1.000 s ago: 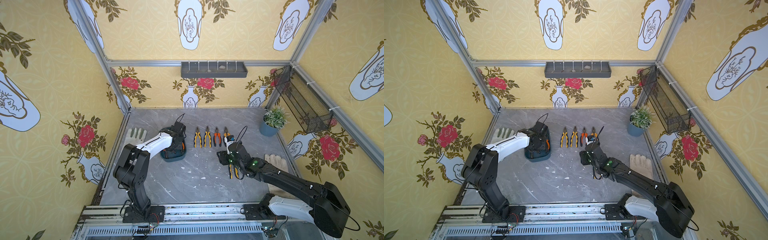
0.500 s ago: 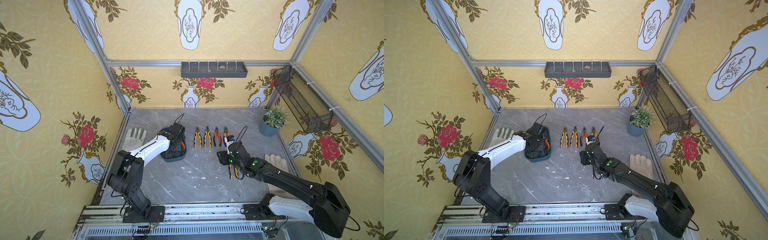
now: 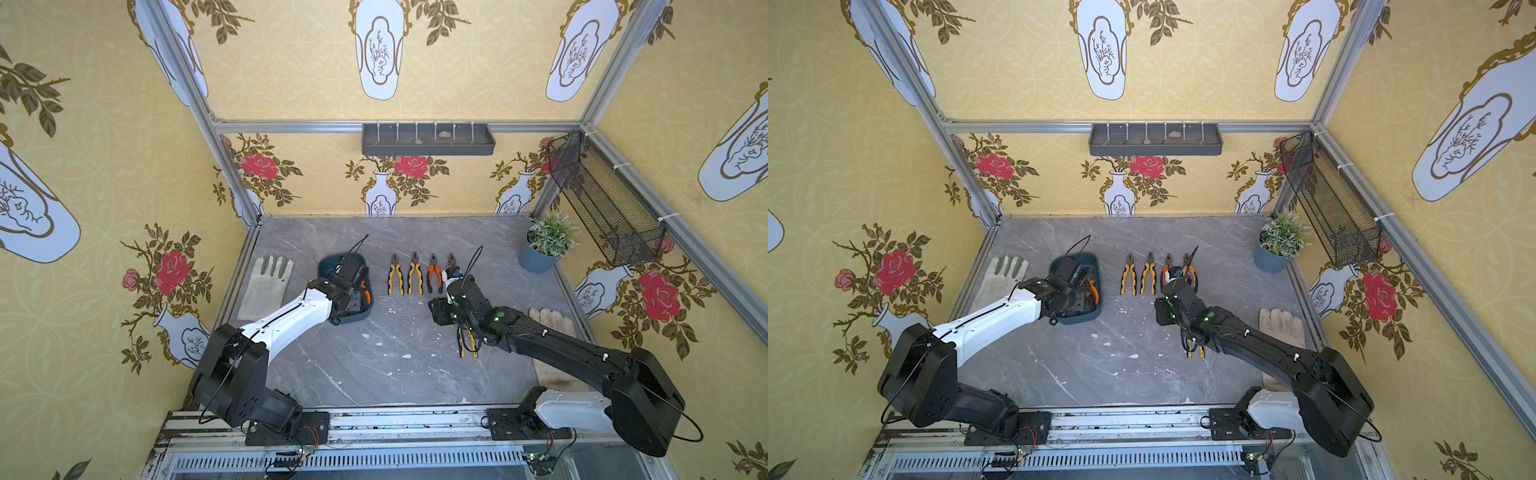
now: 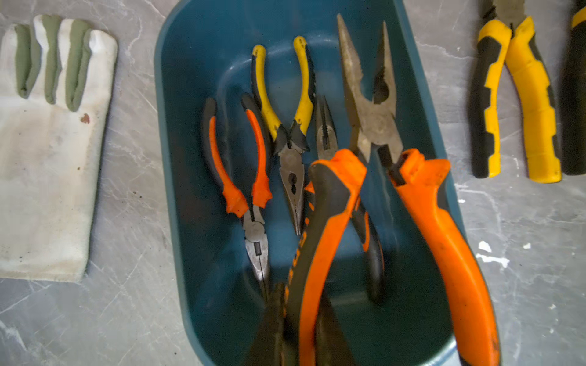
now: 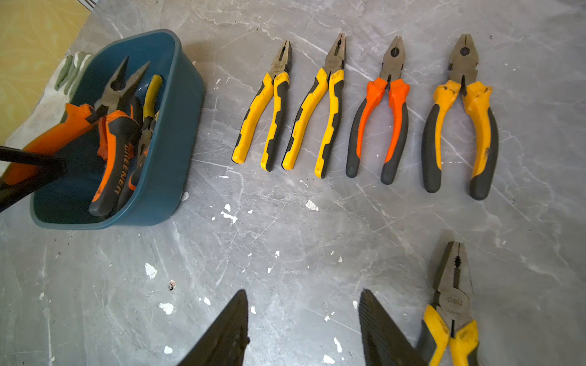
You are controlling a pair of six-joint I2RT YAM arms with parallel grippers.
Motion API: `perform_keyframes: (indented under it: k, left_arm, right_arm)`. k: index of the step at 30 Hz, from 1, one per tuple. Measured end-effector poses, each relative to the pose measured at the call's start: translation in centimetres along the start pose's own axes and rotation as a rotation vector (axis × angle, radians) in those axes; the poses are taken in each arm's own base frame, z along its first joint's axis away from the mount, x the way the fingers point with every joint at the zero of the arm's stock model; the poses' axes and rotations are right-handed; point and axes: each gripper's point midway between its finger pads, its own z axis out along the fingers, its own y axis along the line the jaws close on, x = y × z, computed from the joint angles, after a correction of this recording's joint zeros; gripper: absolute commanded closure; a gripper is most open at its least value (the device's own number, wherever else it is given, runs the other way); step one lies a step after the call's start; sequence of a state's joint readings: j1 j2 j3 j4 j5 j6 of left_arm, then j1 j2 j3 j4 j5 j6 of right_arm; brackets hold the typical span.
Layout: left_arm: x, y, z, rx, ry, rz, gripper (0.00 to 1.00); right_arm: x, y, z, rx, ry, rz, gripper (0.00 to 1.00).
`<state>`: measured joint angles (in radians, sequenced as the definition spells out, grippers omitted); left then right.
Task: Take the pliers out of the storage box
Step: Pick up the pliers from the storage box.
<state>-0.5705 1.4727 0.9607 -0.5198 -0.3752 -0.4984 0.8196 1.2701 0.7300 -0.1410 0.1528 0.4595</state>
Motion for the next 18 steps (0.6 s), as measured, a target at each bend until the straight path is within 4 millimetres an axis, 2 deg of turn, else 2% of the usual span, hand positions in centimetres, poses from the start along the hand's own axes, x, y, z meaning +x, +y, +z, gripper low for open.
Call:
perform_keyframes:
  k: [10, 18]
  left_arm:
    - [0.4, 1.4, -1.4, -0.019, -0.115, -0.026, 1.0]
    - [-0.7, 1.2, -3.9, 0.05, -0.275, -0.065, 1.0]
  right_arm:
    - [0.5, 0.1, -0.3, -0.008, 0.012, -0.016, 0.4]
    - [0.7, -0.3, -1.3, -0.017, -0.013, -0.011, 0.4]
